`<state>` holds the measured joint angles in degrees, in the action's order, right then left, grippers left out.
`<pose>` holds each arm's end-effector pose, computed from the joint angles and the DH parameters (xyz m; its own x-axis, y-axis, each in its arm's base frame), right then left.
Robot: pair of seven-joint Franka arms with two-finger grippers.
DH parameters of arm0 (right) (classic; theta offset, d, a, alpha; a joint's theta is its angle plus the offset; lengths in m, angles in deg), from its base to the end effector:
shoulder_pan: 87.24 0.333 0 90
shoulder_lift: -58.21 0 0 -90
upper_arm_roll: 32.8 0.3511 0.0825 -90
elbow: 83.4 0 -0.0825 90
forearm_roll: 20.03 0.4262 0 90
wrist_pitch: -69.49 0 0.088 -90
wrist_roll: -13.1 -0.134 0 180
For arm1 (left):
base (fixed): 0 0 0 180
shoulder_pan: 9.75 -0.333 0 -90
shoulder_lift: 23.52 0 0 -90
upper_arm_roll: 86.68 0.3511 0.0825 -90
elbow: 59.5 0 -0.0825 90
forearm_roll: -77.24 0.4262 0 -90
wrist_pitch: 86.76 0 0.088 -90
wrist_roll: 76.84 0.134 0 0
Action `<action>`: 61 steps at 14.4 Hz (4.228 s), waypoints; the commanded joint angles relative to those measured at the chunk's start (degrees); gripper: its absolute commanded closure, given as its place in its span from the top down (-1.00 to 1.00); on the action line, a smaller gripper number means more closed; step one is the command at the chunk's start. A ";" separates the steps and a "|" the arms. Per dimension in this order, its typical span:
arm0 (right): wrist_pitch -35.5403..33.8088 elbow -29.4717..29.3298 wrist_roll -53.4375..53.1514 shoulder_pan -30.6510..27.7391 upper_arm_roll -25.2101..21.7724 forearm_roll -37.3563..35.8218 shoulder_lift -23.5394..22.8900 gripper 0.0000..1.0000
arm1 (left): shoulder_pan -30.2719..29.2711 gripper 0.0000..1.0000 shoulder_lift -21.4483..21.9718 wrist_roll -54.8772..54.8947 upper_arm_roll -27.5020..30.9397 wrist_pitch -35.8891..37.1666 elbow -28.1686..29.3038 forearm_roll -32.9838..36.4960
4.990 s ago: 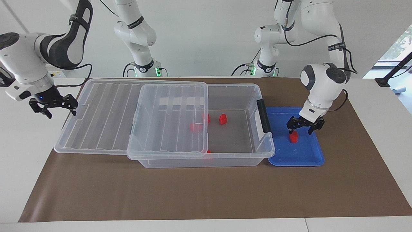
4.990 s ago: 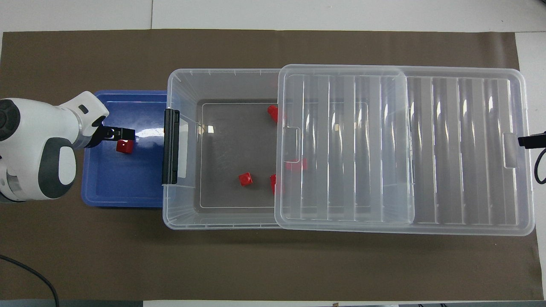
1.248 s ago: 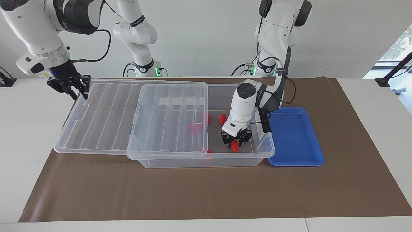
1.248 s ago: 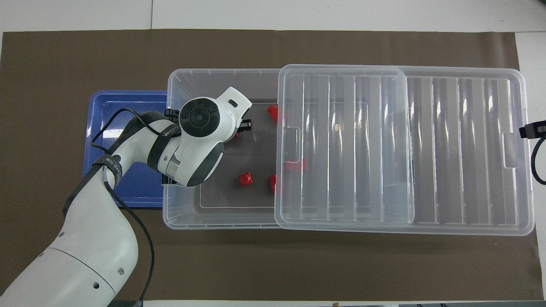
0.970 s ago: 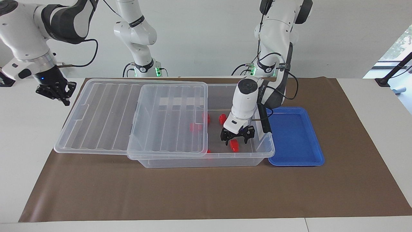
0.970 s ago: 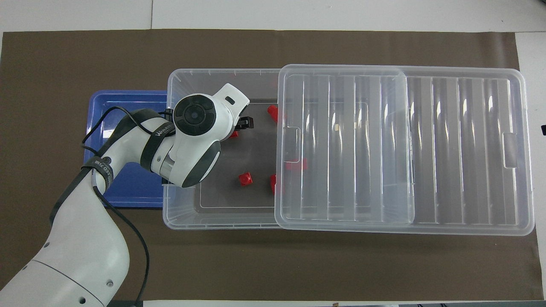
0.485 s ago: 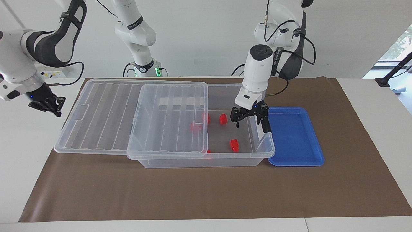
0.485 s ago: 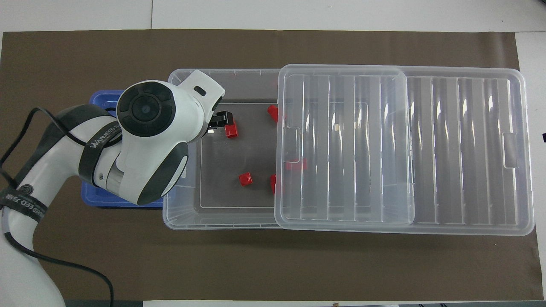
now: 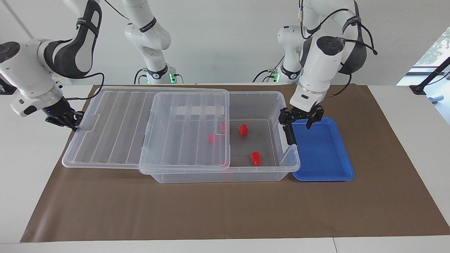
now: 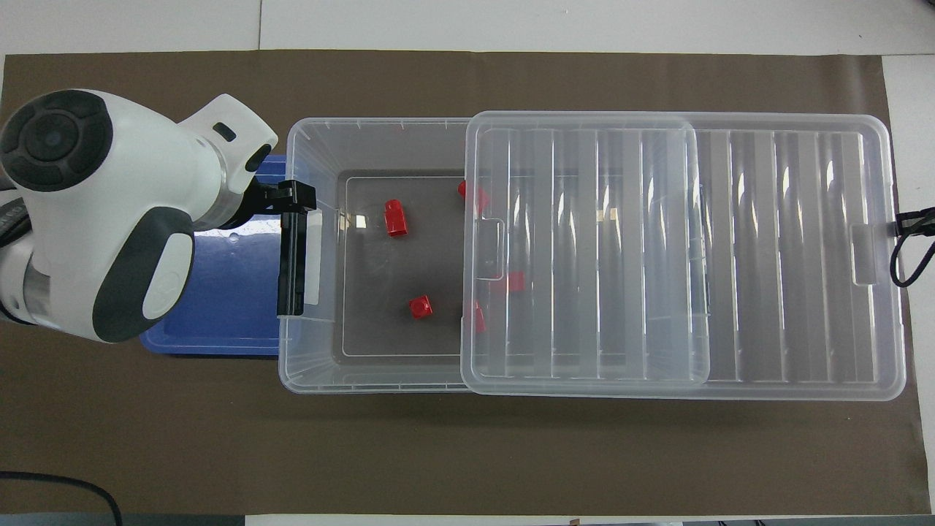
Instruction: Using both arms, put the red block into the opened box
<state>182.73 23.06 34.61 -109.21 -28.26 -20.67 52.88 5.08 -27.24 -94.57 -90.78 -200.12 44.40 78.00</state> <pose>0.6028 -0.1915 0.4618 0.9969 0.0751 0.0227 0.0748 -0.9971 0.0122 0.6034 -0.2048 0.5032 0.9949 -0.0240 0.0978 -0.0263 -0.9994 0.0229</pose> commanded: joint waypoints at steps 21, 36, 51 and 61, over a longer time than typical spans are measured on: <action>-0.65 1.02 -29.50 20.12 0.82 1.17 1.37 -1.00 | -12.29 1.00 2.66 20.98 0.14 23.63 -15.14 -3.67; -1.53 -0.20 -31.09 21.01 1.00 1.17 1.11 -1.00 | -11.85 1.00 5.83 22.30 0.05 23.54 -9.77 -1.82; -24.56 -11.46 -27.31 15.75 -0.23 1.34 8.49 1.00 | -12.20 1.00 5.04 22.04 -0.13 25.90 -13.72 -1.65; -24.74 -12.33 -23.01 12.75 -0.23 2.40 8.14 1.00 | -12.11 1.00 5.83 21.78 0.05 25.91 -11.80 -1.65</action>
<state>158.42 11.13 10.07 -96.23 -28.98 -19.04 61.17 -6.68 -22.45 -73.20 -90.60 -174.86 31.68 75.95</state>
